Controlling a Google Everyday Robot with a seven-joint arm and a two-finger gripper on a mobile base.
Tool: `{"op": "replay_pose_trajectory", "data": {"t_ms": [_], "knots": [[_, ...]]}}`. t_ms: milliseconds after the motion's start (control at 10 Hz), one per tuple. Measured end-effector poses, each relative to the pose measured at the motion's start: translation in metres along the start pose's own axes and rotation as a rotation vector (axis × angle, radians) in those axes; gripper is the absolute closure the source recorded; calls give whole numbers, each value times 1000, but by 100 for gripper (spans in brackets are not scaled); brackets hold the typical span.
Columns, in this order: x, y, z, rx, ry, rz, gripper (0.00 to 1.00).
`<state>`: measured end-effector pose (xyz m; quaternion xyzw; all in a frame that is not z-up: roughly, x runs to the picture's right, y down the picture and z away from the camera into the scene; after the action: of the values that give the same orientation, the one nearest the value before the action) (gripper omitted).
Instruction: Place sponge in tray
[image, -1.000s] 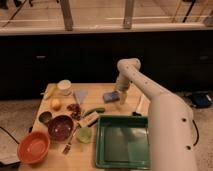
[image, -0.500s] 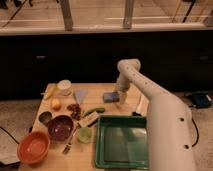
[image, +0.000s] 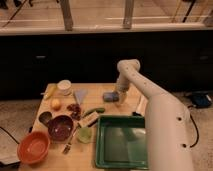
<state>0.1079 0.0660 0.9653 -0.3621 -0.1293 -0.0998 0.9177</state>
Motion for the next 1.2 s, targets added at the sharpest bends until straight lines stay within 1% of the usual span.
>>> {"op": "replay_pose_trajectory", "data": {"t_ms": [300,500,600,700,800,1000,1100,1200], "knots": [[2,0,3,-6,-2,0,48],[3,0,5,-9,-1,-1,48],[4,0,5,-10,-3,0,52],[5,1,5,-10,-5,1,53],[7,3,5,-10,-5,1,57],[10,6,-5,-3,8,1,74],[9,8,-14,2,13,-2,86],[8,10,-17,0,18,-8,94]]}}
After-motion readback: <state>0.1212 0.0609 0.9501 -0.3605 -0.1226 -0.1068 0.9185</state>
